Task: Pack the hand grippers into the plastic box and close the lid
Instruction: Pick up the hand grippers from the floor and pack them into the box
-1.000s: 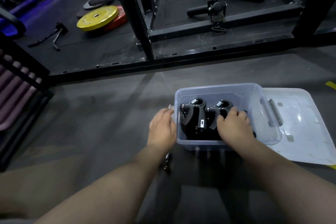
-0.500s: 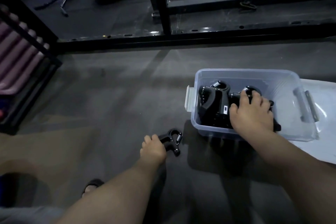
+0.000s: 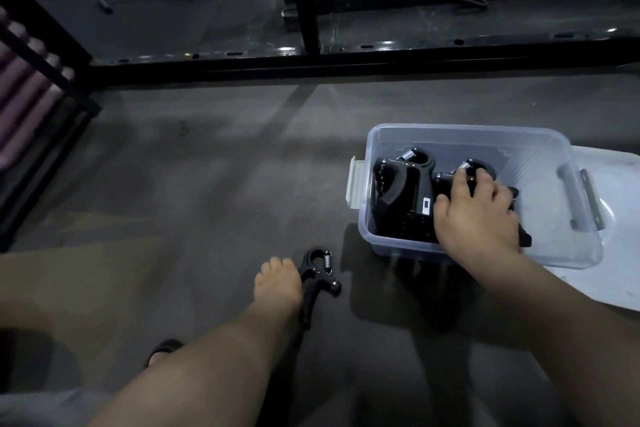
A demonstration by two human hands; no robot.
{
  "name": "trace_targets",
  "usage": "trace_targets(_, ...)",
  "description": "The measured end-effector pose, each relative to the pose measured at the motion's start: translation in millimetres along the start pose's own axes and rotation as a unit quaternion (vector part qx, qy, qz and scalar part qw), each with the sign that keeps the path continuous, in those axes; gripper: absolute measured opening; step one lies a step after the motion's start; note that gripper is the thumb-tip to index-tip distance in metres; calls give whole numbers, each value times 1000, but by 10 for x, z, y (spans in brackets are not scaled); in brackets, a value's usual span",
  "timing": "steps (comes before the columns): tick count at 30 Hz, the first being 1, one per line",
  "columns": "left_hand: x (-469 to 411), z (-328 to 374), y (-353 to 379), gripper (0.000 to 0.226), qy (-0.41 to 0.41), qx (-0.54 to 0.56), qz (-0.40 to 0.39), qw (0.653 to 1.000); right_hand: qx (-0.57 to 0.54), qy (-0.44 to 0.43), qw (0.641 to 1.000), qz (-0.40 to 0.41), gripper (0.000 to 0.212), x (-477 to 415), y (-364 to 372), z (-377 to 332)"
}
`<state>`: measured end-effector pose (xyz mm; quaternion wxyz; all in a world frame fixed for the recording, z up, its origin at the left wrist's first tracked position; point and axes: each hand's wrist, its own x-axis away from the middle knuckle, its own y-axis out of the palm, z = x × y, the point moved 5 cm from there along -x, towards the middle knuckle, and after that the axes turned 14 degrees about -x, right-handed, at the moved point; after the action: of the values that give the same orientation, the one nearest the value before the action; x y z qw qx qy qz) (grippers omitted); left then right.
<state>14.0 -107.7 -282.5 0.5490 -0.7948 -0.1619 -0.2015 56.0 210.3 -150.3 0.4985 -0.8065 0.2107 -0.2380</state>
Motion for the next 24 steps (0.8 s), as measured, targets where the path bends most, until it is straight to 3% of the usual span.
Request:
trace_targets(4, 125, 24, -88, 21, 1, 104, -29, 994, -6, 7, 1000, -11, 61, -4, -11, -2)
trace_targets(8, 139, -41, -394, 23, 7, 263, -19, 965, -47, 14, 998, -24, 59, -4, -39, 15)
trace_targets(10, 174, -56, -556, 25, -15, 425, -33, 904, -88, 24, 995, -44, 58, -23, -82, 25)
trace_targets(13, 340, 9, -946, 17, -19, 666, -72, 742, -131, 39, 988, -72, 57, -61, -173, 33)
trace_targets(14, 396, 34, -1094, 17, -9, 706, -72, 705, -135, 36, 989, -56, 56, -68, -226, 31)
trace_targets(16, 511, 108, -1380, 22, 25, 746, -71, 662, -146, 4, 989, 23, 48, -32, -382, -12)
trace_targets(18, 635, 205, -1619, 29, 68, 745, -61, 661, -205, -61, 973, 86, 36, 48, -551, -125)
trace_targets(20, 771, 364, -1800, 36, 108, 723, -53, 680, -349, -87, 932, 47, 27, 155, -681, -297)
trace_targets(22, 929, 573, -1980, 32, 149, 699, -32, 699, -505, -34, 856, -106, 33, 276, -690, -516)
trace_targets(24, 1075, 810, -2118, 21, 189, 650, -8, 736, -573, 39, 782, -240, 53, 368, -600, -697)
